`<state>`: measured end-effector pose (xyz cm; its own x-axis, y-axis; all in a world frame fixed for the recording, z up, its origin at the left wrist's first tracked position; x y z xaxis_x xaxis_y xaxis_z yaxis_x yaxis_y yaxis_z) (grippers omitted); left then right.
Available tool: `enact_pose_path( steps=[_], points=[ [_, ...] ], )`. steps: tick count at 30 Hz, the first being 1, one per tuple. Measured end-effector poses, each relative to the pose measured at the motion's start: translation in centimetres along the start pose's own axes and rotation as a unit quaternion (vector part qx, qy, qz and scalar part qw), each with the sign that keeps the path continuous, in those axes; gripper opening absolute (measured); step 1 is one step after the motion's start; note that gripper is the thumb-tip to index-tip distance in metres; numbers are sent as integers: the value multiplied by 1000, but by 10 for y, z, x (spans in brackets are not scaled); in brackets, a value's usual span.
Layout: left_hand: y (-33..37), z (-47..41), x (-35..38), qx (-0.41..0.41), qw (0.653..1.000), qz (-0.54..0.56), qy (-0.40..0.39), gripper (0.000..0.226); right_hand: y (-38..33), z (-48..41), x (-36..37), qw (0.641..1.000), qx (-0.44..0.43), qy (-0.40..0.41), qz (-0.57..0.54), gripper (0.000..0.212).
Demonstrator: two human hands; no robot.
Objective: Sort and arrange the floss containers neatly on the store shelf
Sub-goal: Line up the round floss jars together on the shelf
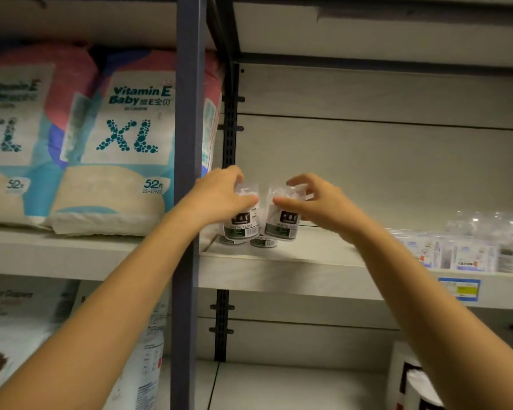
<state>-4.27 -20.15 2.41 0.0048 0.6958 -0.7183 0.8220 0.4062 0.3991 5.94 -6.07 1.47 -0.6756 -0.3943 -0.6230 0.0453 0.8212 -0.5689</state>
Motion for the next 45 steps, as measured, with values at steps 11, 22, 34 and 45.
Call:
enact_pose_path(
  steps=[11, 22, 34, 45],
  points=[
    [41, 3, 5, 38, 975, 187, -114, 43, 15, 46, -73, 999, 19, 2, -32, 57],
    [99, -44, 73, 12, 989, 147, -11, 52, 85, -2, -136, 997, 55, -45, 32, 53],
    [78, -77, 121, -96, 976, 145, -131, 52, 107, -53, -88, 938, 40, -177, 295, 68],
    [77, -83, 123, -31, 979, 111, -169, 43, 111, -53, -97, 915, -12, -225, 335, 49]
  ],
)
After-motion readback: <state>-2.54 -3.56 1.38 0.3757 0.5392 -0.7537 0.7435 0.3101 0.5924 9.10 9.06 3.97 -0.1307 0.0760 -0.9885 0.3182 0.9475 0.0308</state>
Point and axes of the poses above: each hand's wrist, its own z-axis away from the middle knuckle, its own x-axis out of the palm, y = z × x, the point moved 2 cm from there along -z, towards the middle knuckle, and after that the axes turned 2 degrees about z, right-handed, at the moved point
